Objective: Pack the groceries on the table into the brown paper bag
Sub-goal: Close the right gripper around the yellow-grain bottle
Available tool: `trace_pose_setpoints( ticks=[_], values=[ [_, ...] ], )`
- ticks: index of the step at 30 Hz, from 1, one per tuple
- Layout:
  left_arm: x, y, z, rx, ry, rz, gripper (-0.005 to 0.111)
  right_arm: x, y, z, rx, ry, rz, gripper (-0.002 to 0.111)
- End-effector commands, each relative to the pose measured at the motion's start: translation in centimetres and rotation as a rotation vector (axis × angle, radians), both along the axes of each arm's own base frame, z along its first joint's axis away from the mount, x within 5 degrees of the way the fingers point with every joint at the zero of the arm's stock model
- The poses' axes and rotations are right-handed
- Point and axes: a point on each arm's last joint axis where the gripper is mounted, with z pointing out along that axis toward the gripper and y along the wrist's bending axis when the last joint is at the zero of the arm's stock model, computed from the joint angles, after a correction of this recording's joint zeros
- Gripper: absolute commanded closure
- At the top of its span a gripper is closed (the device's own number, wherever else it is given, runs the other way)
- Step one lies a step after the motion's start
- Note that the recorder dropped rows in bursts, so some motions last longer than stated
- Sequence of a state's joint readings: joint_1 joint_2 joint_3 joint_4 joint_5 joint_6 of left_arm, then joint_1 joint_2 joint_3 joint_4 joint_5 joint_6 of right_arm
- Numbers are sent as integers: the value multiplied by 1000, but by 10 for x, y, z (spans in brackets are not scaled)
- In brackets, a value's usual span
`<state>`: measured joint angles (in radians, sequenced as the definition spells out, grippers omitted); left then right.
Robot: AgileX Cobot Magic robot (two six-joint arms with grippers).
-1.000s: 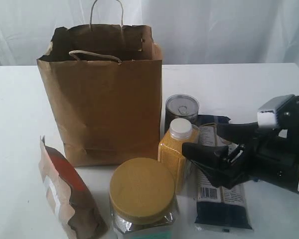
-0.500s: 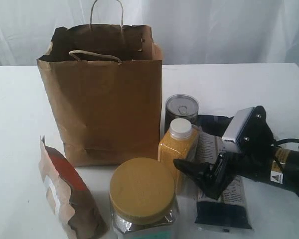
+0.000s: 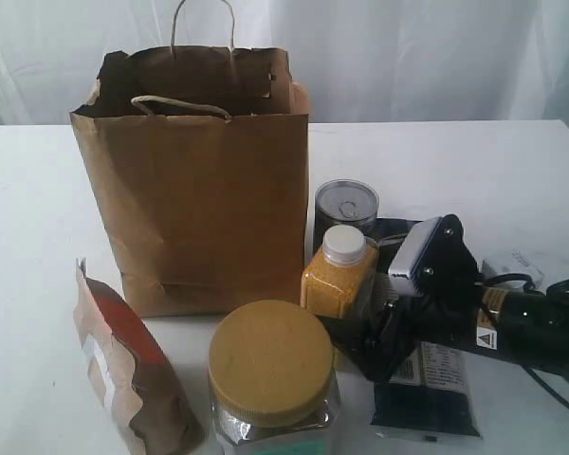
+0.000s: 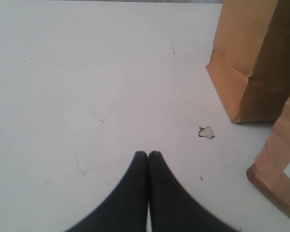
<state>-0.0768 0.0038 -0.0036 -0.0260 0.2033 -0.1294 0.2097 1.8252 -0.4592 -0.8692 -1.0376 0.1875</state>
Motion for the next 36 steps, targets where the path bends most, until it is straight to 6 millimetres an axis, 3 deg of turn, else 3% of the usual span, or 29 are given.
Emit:
trace_pose_setpoints(
  ticks=[1, 13, 23, 26, 28, 36],
  values=[
    [0, -1, -1, -7, -2, -6, 107, 4, 1, 4, 43, -34, -19, 22],
    [0, -1, -1, -7, -2, -6, 107, 3, 4, 1, 34, -86, 29, 40],
    [0, -1, -1, -7, -2, -6, 107, 0, 8, 5, 55, -97, 59, 94],
    [0, -1, -1, -7, -2, -6, 107, -1, 8, 13, 88, -111, 59, 104],
    [0, -1, -1, -7, -2, -6, 107, -1, 8, 18, 109, -108, 48, 108],
    [0, -1, -1, -7, -2, -6, 107, -1, 3, 33, 81, -49, -25, 108]
  ],
)
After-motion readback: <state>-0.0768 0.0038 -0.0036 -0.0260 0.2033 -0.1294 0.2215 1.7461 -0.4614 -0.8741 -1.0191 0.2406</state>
